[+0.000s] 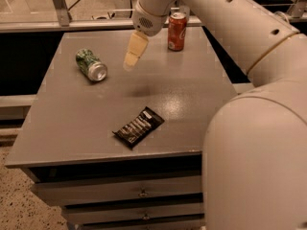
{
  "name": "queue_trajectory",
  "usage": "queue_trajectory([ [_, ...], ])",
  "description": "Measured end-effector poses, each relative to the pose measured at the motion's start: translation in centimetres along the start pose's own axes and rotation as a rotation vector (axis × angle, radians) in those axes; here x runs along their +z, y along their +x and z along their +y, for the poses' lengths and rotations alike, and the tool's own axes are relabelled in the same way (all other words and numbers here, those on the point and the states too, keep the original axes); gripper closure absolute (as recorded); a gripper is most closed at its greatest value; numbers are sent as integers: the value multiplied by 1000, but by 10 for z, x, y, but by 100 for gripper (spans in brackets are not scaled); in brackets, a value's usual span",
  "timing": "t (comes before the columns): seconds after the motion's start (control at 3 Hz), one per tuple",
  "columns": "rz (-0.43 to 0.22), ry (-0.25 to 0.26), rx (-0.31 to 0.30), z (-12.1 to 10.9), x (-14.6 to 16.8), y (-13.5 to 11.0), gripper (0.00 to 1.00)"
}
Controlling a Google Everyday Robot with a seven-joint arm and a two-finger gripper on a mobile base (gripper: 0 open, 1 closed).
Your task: Place green can upright
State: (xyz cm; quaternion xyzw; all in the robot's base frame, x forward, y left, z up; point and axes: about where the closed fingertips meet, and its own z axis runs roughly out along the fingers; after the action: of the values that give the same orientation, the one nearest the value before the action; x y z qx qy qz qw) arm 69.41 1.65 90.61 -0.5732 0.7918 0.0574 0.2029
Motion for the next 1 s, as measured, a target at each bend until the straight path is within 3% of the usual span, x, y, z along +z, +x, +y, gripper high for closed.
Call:
queue_trajectory([
  [0.33, -25, -25, 14, 6, 18, -38, 0],
  [1.0, -87, 16, 92, 27, 50, -88, 0],
])
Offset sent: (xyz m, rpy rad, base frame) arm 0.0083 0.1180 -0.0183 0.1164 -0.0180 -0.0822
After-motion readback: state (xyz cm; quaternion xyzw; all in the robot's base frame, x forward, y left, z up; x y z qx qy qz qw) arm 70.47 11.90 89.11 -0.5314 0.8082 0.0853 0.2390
